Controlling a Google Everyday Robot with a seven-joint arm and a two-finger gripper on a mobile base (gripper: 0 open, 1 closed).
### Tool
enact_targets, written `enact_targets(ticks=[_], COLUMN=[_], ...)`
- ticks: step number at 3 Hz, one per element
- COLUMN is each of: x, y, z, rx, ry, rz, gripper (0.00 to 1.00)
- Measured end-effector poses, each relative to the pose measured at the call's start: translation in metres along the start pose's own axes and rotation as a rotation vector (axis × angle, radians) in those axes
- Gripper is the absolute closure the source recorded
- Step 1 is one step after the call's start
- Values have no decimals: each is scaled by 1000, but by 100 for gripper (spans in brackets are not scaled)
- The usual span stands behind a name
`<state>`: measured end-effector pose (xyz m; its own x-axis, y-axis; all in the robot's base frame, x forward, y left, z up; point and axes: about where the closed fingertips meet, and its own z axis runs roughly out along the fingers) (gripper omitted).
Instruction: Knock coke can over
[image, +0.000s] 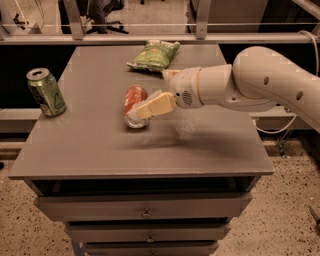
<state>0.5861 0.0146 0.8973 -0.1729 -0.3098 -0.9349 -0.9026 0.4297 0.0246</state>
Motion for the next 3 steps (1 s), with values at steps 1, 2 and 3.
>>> enact_targets(ticks=[1, 2, 3], x=[9, 10, 10], y=[-15, -25, -15], z=[-40, -101, -102], rx=[37, 64, 22], ry=[21, 71, 82], rz=[-38, -133, -139], gripper=[0, 0, 0])
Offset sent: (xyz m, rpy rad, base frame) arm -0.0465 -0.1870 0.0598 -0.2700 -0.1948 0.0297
